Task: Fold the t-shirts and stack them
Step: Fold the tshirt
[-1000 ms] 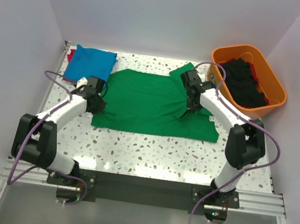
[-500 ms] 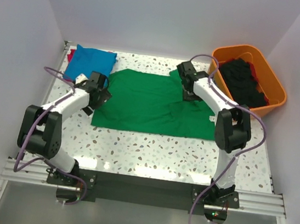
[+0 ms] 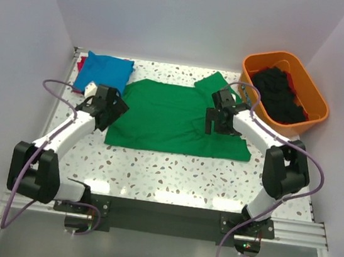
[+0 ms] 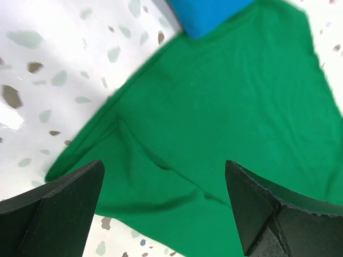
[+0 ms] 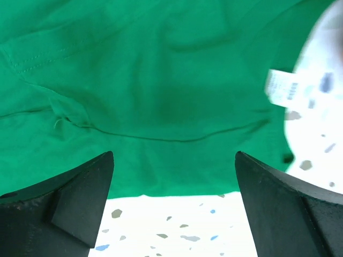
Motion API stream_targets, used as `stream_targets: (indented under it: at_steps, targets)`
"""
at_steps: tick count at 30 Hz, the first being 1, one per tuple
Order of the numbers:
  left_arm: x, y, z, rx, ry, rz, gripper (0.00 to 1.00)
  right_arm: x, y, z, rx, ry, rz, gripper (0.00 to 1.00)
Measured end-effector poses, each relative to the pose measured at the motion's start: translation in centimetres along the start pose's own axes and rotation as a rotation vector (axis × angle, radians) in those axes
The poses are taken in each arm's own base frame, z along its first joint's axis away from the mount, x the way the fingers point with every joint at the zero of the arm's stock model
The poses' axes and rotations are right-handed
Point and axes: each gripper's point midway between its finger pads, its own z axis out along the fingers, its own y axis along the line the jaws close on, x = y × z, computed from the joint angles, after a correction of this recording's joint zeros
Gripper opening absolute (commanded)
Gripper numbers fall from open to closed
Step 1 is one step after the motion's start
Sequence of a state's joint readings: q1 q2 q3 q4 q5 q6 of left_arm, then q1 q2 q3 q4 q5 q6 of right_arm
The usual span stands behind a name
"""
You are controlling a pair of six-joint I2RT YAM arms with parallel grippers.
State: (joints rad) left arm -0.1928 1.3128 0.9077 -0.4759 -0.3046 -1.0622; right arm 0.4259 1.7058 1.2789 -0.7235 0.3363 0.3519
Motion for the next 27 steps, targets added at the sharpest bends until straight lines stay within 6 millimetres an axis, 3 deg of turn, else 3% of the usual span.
stream_targets:
  at_steps: [5,8,10,13,20,27]
  targets:
    - [5.3,-0.9,2.9,0.030,0.157,0.091,1.00,1.3,1.7,2.0,-0.069,0.026,0.019,0.99]
    - [7.9,-0.2,4.8,0.003,0.234,0.118,1.00,1.8,2.6,3.0,-0.102,0.032,0.028,0.99]
    - [8.7,0.7,5.4,-0.021,0.253,0.126,1.00,2.5,3.0,3.9,-0.114,0.048,0.029,0.99]
    - [8.6,0.5,5.5,-0.009,0.239,0.119,1.00,4.4,3.2,5.1,-0.121,0.082,0.032,0.99]
    - [8.9,2.4,4.3,0.011,0.215,0.115,1.00,6.9,2.2,4.2,-0.142,0.041,0.082,0.99]
    - [10.4,6.6,0.9,-0.004,0.238,0.107,1.00,12.7,0.3,1.0,-0.188,0.068,0.146,0.99]
